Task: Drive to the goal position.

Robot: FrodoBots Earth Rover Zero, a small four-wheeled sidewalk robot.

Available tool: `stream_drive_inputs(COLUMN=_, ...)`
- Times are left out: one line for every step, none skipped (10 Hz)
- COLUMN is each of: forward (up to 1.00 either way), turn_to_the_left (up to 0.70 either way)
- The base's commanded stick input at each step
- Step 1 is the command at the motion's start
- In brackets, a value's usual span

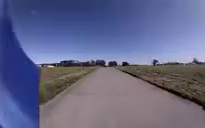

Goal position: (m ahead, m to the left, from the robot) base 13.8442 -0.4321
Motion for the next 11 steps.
stream_drive_inputs(forward=1.0, turn_to_the_left=0.0)
stream_drive_inputs(forward=1.0, turn_to_the_left=0.0)
stream_drive_inputs(forward=1.0, turn_to_the_left=0.0)
stream_drive_inputs(forward=1.0, turn_to_the_left=0.0)
stream_drive_inputs(forward=1.0, turn_to_the_left=0.0)
stream_drive_inputs(forward=1.0, turn_to_the_left=0.0)
stream_drive_inputs(forward=1.0, turn_to_the_left=0.0)
stream_drive_inputs(forward=1.0, turn_to_the_left=0.0)
stream_drive_inputs(forward=1.0, turn_to_the_left=0.0)
stream_drive_inputs(forward=1.0, turn_to_the_left=0.0)
stream_drive_inputs(forward=1.0, turn_to_the_left=0.0)
